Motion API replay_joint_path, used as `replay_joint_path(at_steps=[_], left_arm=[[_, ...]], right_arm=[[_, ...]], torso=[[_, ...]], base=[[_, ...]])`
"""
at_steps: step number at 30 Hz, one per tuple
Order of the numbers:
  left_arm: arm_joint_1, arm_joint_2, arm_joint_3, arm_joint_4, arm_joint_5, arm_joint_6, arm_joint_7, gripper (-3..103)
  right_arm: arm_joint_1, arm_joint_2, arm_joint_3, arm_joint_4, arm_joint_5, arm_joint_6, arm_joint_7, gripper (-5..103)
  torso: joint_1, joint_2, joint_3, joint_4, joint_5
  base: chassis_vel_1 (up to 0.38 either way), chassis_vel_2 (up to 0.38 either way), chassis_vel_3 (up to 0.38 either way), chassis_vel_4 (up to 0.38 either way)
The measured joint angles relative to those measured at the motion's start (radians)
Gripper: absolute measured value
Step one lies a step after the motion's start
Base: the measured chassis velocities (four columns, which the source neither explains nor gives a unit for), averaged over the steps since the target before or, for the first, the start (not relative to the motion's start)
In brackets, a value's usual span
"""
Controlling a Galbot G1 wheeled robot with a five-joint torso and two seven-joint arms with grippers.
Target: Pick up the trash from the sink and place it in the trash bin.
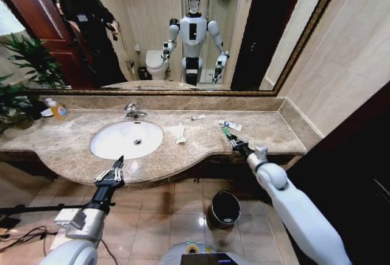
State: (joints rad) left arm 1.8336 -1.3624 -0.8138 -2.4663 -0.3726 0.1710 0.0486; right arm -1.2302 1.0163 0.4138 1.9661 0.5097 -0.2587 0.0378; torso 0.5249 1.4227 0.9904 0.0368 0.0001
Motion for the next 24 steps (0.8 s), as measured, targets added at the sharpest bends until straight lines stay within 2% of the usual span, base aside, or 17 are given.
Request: replay_joint_path(at_steps=[5,8,11,17,24], left_arm=[[0.000,0.000,0.000,0.000,0.000,0.000,0.000,0],[0.000,0.000,0.000,0.000,0.000,0.000,0.000,0],[0.000,0.000,0.000,0.000,0.000,0.000,0.000,0],[0.000,0.000,0.000,0.000,0.000,0.000,0.000,0],[0.000,0.000,0.000,0.000,0.000,0.000,0.000,0]], right_arm=[[-0.229,0.077,0.090,0.135,-0.077,0.003,-0.010,21],[-0.280,0.104,0.100,0.148,-0.109,0.007,-0.024,21],[-0.362,0.160,0.104,0.137,-0.175,0.036,-0.048,21],[-0.400,0.224,0.105,0.025,-0.253,0.104,-0.077,21],[-0.378,0.279,0.102,-0.118,-0.280,0.142,-0.088,21]], torso=[[0.000,0.000,0.000,-0.0001,-0.0003],[0.000,0.000,0.000,-0.0001,-0.0001],[0.000,0.000,0.000,-0.0001,-0.0002],[0.000,0.000,0.000,-0.0001,-0.0001],[0.000,0.000,0.000,-0.0001,-0.0002]], base=[[0.000,0.000,0.000,0.000],[0.000,0.000,0.000,0.000],[0.000,0.000,0.000,0.000],[0.000,0.000,0.000,0.000],[0.000,0.000,0.000,0.000]])
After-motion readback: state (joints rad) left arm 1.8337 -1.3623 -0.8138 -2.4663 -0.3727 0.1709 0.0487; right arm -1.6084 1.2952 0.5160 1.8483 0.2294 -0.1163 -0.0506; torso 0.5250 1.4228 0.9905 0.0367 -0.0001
